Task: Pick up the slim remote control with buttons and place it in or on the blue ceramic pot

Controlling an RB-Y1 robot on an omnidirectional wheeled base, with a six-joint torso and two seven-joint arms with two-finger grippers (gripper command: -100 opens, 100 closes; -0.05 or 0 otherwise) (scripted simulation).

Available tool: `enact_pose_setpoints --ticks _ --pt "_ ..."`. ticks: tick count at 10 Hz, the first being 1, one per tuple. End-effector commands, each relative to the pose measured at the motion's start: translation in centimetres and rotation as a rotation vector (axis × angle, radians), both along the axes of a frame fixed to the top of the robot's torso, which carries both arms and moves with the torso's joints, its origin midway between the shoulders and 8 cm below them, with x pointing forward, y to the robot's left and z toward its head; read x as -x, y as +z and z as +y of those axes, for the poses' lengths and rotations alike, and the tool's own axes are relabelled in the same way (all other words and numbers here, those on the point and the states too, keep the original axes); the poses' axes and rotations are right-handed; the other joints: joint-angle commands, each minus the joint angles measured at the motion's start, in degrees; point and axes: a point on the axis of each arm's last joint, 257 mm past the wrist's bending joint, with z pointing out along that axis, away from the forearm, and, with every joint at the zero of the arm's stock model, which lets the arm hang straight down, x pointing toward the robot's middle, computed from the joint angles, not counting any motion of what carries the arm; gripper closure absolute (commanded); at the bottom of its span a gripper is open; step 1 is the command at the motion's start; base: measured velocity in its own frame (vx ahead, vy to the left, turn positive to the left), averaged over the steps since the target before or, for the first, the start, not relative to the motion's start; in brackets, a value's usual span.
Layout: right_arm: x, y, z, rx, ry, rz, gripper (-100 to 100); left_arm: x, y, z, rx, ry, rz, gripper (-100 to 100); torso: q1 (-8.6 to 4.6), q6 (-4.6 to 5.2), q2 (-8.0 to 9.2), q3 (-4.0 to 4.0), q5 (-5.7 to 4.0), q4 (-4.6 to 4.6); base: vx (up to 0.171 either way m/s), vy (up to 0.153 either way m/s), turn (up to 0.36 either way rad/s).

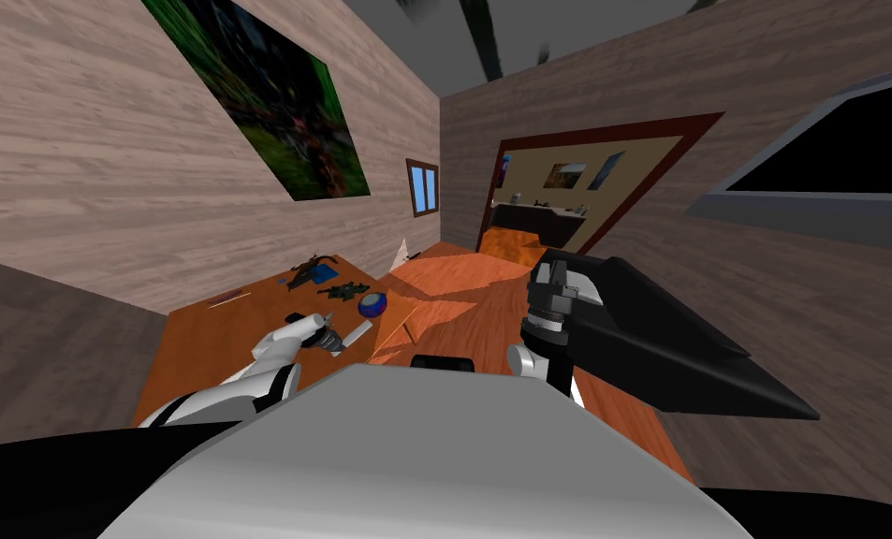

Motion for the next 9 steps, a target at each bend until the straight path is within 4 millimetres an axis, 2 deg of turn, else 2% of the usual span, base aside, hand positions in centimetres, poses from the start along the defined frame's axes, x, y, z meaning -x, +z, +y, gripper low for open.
enact_pose_setpoints --ticks 1,3,6,7,9 --pt "0.0 0.0 0.0 0.000 0.000 0.000 0 0.6 -0.4 -0.5 0.025 0.012 0.020 -100 0.00 0.00 0.00 0.00 0.00 0.00 0.087 0.024 -0.039" --pt "0.0 0.0 0.0 0.000 0.000 0.000 0 2.3 -1.4 -2.0 0.085 0.038 0.065 -100 -0.05 -0.02 0.13 0.07 -0.01 0.02 0.095 0.036 -0.086" --pt "0.0 0.0 0.0 0.000 0.000 0.000 0 3.0 -1.8 -2.6 0.107 0.048 0.083 -100 -0.01 -0.03 0.24 0.13 0.00 0.05 0.054 0.033 -0.029" --pt "0.0 0.0 0.0 0.000 0.000 0.000 0 4.1 -2.5 -3.6 0.134 0.058 0.107 -100 -0.05 -0.04 0.29 0.16 -0.01 0.06 0.056 0.049 -0.048" --pt "0.0 0.0 0.0 0.000 0.000 0.000 0 4.1 -2.5 -3.6 0.131 0.057 0.104 -100 0.01 -0.04 0.27 0.15 0.00 0.05 0.036 0.029 -0.016"
